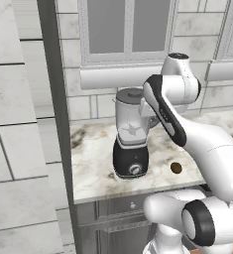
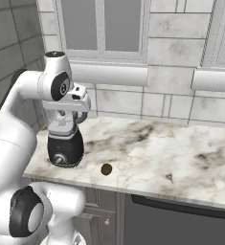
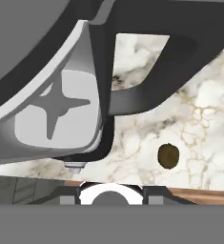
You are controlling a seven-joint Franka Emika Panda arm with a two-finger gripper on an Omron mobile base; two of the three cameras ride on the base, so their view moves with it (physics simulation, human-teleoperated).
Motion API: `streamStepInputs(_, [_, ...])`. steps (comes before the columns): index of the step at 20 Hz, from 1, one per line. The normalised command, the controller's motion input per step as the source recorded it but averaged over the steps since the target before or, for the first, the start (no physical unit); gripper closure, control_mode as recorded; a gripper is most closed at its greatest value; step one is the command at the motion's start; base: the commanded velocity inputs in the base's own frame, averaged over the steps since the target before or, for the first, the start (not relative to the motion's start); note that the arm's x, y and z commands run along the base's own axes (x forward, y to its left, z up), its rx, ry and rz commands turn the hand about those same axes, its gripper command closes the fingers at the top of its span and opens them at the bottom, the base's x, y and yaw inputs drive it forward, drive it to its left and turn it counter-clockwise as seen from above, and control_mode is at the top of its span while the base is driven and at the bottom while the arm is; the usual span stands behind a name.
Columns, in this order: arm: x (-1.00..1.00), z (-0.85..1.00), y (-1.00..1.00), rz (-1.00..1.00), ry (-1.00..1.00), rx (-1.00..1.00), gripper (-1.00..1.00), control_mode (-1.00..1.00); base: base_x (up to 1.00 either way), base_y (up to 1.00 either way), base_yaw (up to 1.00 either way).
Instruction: Open the blender lid, put the kiwi in the blender, close the lid, and start the blender.
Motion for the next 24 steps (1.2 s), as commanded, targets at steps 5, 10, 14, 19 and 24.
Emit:
streamStepInputs(5, [-0.15, 0.00, 0.02, 0.00, 0.00, 0.00, -1.00, -1.00, 0.00, 0.00, 0.00])
streamStepInputs(10, [-0.41, 0.30, 0.09, 0.00, -0.15, -0.02, -1.00, -1.00, 0.00, 0.00, 0.00])
streamStepInputs(14, [-0.17, 0.91, 0.11, 0.00, -0.13, 0.00, -1.00, -1.00, 0.00, 0.00, 0.00])
streamStepInputs(19, [0.09, 0.84, 0.35, 0.00, 0.00, 0.00, -1.00, -1.00, 0.00, 0.00, 0.00])
streamStepInputs(24, [0.34, 0.21, 0.33, 0.00, 0.02, 0.00, -1.00, -1.00, 0.00, 0.00, 0.00])
